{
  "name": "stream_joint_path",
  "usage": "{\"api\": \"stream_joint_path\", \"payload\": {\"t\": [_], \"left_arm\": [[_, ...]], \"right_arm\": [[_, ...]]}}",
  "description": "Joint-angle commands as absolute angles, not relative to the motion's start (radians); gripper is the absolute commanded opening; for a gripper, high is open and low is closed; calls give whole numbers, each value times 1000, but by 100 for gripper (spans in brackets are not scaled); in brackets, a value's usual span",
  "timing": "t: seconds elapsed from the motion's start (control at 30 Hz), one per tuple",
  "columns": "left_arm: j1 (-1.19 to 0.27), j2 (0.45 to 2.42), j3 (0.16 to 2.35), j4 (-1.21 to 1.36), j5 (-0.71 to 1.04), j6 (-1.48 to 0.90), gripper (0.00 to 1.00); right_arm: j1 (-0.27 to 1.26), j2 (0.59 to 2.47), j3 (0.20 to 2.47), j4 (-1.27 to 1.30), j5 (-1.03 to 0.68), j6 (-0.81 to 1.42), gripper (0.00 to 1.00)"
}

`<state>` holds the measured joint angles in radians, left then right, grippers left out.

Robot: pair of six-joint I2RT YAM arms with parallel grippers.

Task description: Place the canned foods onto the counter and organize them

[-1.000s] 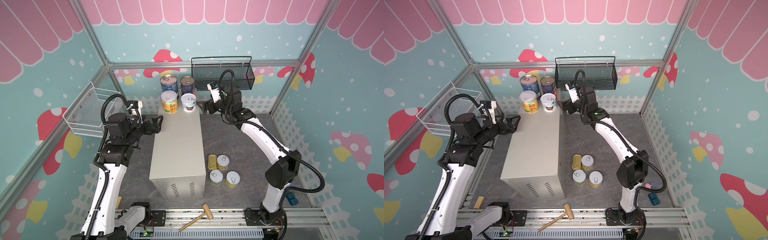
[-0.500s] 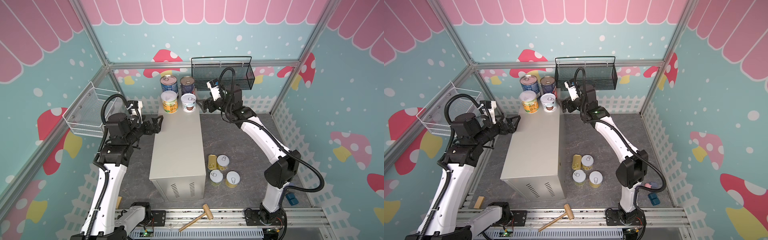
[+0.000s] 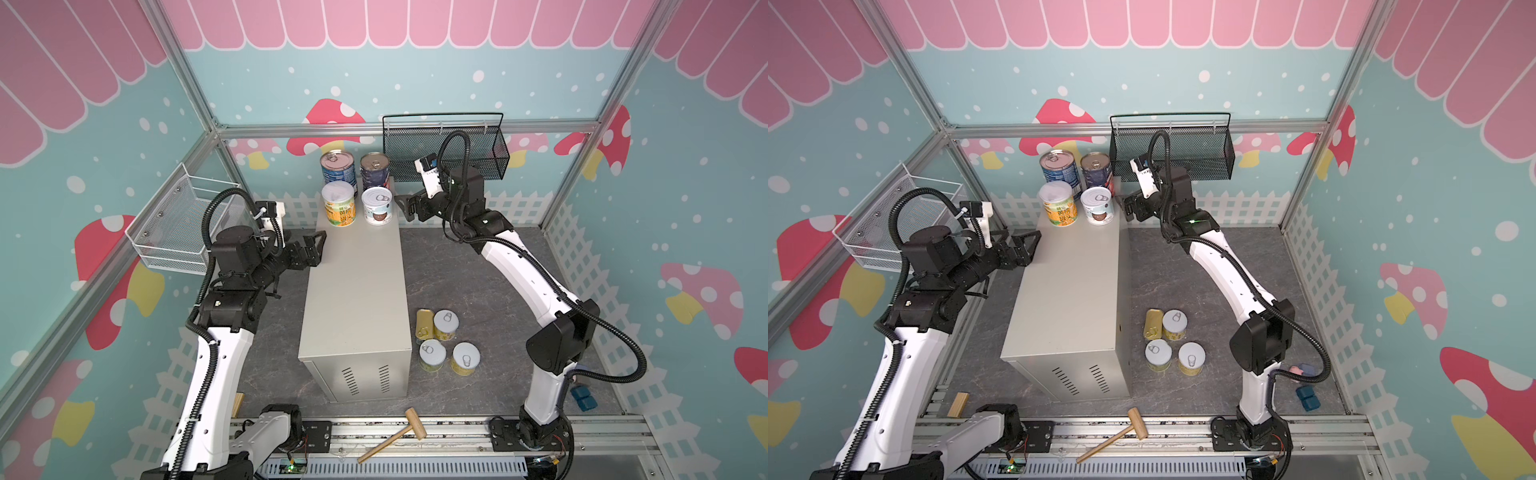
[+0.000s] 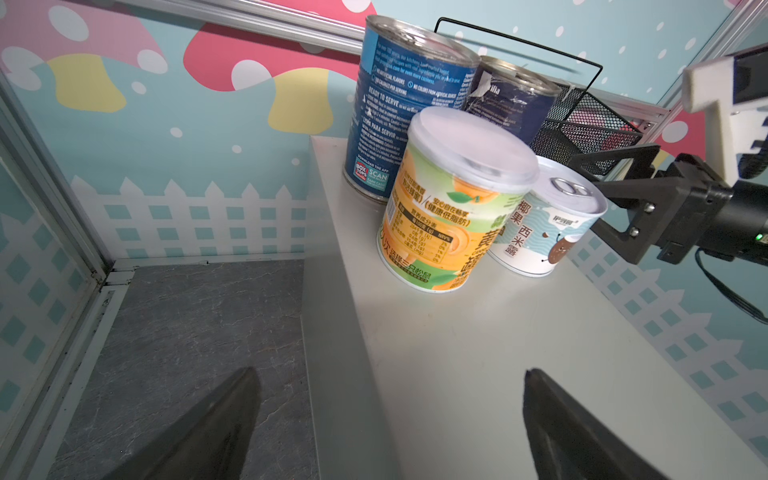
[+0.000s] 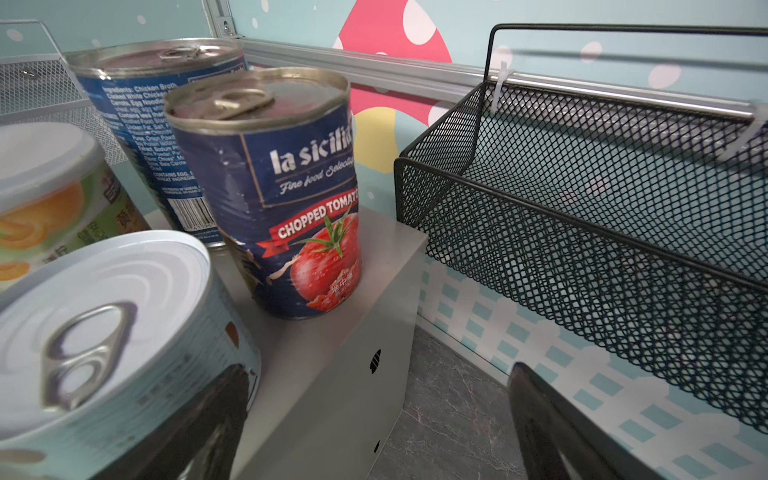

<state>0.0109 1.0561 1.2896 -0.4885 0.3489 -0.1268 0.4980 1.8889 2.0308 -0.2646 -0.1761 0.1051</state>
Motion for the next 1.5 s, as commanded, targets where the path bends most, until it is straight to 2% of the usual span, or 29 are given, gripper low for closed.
{"api": "stream_joint_path", "payload": {"t": [0.0, 0.6, 1.03, 1.47], "left_arm": [[9, 1047, 1282, -480, 360, -118, 99], [10, 1046, 1281, -480, 361, -121, 99], [9, 1042, 1282, -481, 360, -118, 99], [9, 1042, 1281, -480, 359, -120, 99]], "right_arm": [[502, 1922, 2057, -278, -180, 83, 99], [511, 1858, 1991, -253, -198, 77, 99], [509, 1891, 2089, -286, -155, 54, 99], [515, 1880, 2085, -283, -201, 52, 99]]}}
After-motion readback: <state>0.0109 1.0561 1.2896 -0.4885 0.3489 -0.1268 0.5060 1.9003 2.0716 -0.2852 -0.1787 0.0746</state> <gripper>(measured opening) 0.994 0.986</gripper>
